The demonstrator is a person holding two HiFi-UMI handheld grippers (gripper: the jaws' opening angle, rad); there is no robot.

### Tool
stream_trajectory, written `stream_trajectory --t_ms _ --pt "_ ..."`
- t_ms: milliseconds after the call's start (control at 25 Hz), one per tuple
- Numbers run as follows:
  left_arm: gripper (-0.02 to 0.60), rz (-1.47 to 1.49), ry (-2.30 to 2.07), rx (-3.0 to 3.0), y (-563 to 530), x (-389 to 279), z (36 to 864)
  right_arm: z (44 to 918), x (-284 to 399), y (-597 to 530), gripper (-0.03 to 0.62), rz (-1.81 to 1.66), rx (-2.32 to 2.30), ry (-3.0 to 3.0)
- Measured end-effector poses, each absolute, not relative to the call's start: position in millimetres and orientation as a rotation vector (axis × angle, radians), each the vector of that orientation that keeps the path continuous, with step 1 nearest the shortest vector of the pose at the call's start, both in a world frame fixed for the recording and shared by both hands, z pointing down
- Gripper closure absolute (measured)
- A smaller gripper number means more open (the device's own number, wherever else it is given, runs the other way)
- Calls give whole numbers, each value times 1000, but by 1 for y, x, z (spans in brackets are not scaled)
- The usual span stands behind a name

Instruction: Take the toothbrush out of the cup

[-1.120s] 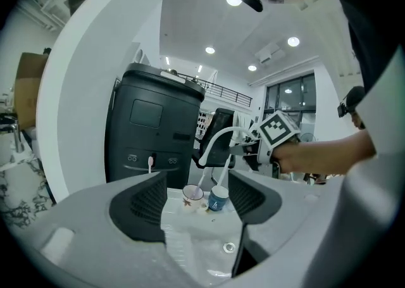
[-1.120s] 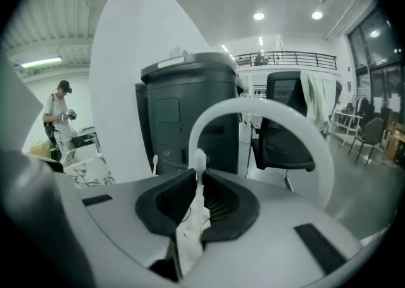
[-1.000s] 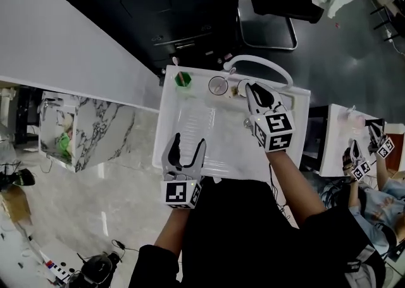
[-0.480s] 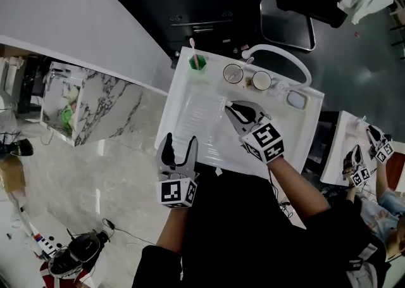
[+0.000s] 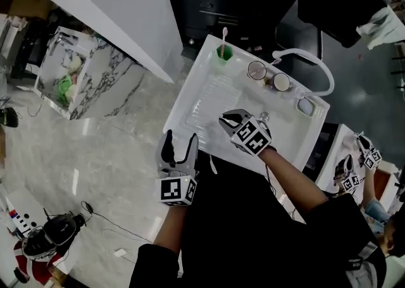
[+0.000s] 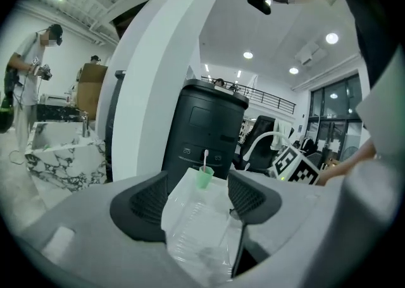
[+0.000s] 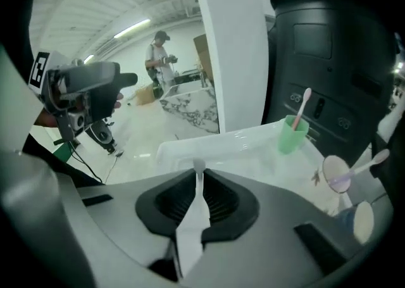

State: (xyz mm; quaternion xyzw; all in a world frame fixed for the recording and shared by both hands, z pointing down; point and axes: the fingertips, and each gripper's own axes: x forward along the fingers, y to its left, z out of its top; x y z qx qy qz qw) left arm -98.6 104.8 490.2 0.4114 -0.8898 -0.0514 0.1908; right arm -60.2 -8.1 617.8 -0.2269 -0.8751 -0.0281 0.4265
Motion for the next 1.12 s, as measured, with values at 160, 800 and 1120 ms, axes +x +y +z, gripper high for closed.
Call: stream_trajectory --t_ms 160,800,1120 --pt "282 -185 -2507 1108 130 -100 495 641 -66 18 559 -109 -616 -2089" --pt "282 -300 -2519 979 203 -115 529 744 -118 66 574 -17 -580 -2059" --pt "282 -290 -2516 1006 223 -120 531 771 -112 79 571 -20 -538 -2075"
